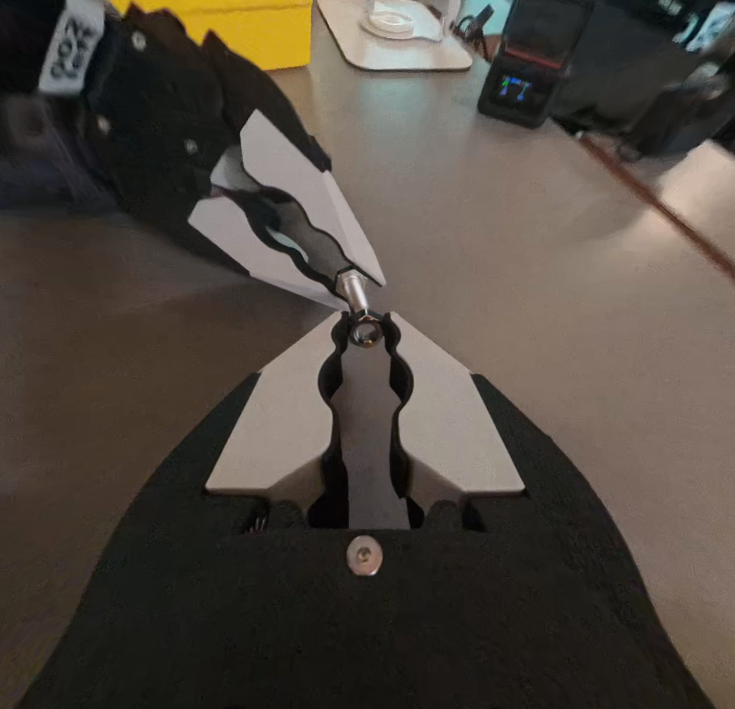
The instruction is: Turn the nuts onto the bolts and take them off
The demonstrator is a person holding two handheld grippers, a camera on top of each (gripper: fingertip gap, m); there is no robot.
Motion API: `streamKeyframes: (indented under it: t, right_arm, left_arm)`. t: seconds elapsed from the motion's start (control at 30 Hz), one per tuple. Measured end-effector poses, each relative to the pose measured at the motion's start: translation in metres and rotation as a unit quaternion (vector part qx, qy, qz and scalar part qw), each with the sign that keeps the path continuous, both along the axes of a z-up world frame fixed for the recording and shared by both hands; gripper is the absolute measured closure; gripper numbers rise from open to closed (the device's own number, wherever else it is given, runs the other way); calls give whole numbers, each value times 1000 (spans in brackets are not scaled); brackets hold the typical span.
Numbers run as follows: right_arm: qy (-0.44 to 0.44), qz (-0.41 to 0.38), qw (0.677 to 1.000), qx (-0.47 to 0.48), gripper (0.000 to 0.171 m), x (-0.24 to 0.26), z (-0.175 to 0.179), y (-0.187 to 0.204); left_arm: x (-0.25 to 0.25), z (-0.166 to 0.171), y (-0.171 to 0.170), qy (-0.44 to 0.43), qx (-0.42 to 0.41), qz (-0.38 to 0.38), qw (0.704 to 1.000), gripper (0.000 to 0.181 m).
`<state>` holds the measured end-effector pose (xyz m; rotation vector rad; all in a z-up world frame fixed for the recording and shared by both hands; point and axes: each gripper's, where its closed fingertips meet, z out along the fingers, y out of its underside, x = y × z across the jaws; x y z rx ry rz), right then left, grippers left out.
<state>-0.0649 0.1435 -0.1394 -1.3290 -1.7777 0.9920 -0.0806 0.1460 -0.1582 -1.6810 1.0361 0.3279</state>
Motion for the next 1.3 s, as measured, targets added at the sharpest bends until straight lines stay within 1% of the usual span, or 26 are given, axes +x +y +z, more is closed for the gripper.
streamKeyframes:
  t: [0.03,0.07,0.13,0.2,0.27,0.37,0.43,0.47,0.53,0.57,0.6,0.63,0.67,0.73,0.77,0.83,0.87,0.9,0.97,1.03,1.1,1.13,1.2,1.23,1.27,1.3]
  right_arm:
    - [17,1,998,64,155,1,2,5]
    - [34,-5,990,134,155,2,6,13]
    - [54,-32,965,256,155,5,13,30]
    - [68,-56,946,312,155,5,21,39]
    - [88,-67,940,323,155,3,29,38]
    - [126,-98,925,345,154,0,47,40]
    - [158,-135,904,374,154,4,69,44]
    - [177,-160,890,389,155,10,87,46]
    - [209,-217,866,399,155,33,130,50]
    - [213,-243,862,390,155,50,148,52]
    - [200,-261,868,373,155,68,160,55]
    - [167,-276,881,347,155,88,163,60]
    - [119,-290,897,313,155,109,157,69]
    - [-23,-316,922,222,155,158,122,91]
    - [-97,-338,918,181,155,187,100,104]
    - [-237,-379,888,105,155,240,51,125]
    - [-287,-385,874,79,155,259,31,131]
    - [-317,-381,866,66,155,269,16,135]
    - [-342,-348,872,44,154,271,-6,135]
    - [-353,-324,877,36,154,268,-17,132]
    - [-358,-323,876,31,141,267,-20,132]
    - [-360,-337,870,31,139,269,-16,134]
    - [-331,-378,862,64,140,268,10,137]
    - [-295,-389,868,94,142,258,31,133]
    - [-242,-380,884,126,143,240,54,122]
    - [-173,-355,905,158,146,213,78,106]
  left_arm:
    - [-2,1,-1,-21,-5,3,1000,166]
    - [-5,3,-2,-43,-10,7,999,166]
    - [-15,15,-1,-85,6,27,996,166]
    - [-21,26,-1,-120,23,39,992,166]
    - [-26,32,0,-121,47,52,990,166]
    - [-28,35,1,-92,75,59,991,166]
    - [-28,35,2,-73,83,62,992,165]
    - [-28,34,2,-70,83,62,992,165]
    - [-29,36,1,-74,88,62,991,165]
    - [-30,38,1,-79,90,63,991,165]
    - [-30,38,1,-84,89,64,990,165]
    - [-31,38,1,-89,88,65,990,165]
    - [-31,39,2,-92,88,65,990,165]
    - [-30,39,2,-93,87,63,990,165]
    - [-29,38,2,-91,86,61,990,165]
    - [-27,37,2,-86,85,56,991,165]
    - [-25,37,2,-83,85,53,992,165]
    - [-24,36,2,-82,84,50,992,165]
    - [-21,35,2,-78,81,44,993,165]
    - [-19,34,1,-74,79,40,993,165]
    - [-18,34,0,-72,81,36,993,165]
    - [-17,34,0,-72,82,34,993,165]
    - [-16,36,-1,-72,87,29,993,165]
    - [-14,38,-2,-72,92,24,993,165]
    - [-10,41,-3,-73,100,15,992,165]
    - [-6,44,-5,-74,110,5,991,165]
